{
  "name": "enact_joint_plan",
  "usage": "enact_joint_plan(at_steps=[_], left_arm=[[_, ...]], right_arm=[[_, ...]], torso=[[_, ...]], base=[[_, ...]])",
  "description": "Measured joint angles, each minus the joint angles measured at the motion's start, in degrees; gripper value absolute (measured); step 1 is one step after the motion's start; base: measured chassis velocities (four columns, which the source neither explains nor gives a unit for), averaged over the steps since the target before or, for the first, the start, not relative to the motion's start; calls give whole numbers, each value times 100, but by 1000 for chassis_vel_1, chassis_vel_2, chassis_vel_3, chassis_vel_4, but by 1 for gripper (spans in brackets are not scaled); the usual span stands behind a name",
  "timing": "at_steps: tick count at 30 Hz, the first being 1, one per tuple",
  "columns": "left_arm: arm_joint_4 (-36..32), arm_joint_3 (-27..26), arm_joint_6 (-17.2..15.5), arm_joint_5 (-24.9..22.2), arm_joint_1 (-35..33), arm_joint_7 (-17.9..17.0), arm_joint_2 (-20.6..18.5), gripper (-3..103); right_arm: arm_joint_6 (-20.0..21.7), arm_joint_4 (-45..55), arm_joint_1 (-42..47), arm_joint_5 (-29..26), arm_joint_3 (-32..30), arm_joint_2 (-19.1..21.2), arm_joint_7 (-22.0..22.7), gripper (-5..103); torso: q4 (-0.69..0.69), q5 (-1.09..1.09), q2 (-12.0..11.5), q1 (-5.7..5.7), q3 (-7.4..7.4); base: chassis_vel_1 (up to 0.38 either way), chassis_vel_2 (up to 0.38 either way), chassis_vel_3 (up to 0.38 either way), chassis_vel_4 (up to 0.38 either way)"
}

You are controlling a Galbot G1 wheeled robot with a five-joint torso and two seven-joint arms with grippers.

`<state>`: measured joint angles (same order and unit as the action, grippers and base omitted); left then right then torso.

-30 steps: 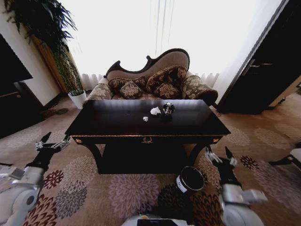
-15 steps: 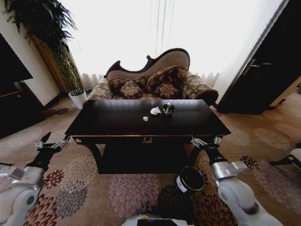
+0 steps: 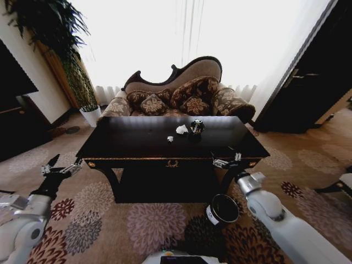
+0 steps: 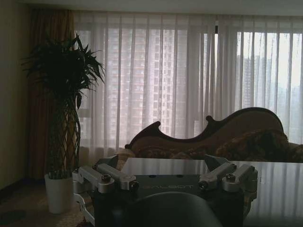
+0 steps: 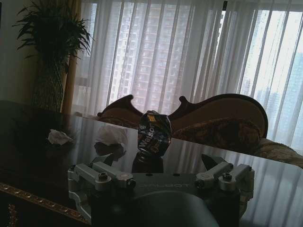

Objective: Move to the front of the table and place the trash on the table into the trash bin.

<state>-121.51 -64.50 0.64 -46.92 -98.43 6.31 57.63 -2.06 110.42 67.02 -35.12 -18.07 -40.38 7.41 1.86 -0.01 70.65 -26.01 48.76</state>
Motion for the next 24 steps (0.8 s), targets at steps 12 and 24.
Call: enact_joint_plan(at_steps=[12, 24], left_arm=[[0, 0, 0, 0, 0, 2, 0, 100], [0, -1, -1, 0, 0, 2, 0, 100]], right_arm=[[289, -866, -2089, -854, 1760, 500, 107, 100], [568, -1982, -3793, -2177, 3128, 228, 97, 100]], torso=[[0, -1, 0, 1, 0], [0, 1, 0, 0, 0]], base=[[0, 0, 0, 0], [0, 0, 0, 0]])
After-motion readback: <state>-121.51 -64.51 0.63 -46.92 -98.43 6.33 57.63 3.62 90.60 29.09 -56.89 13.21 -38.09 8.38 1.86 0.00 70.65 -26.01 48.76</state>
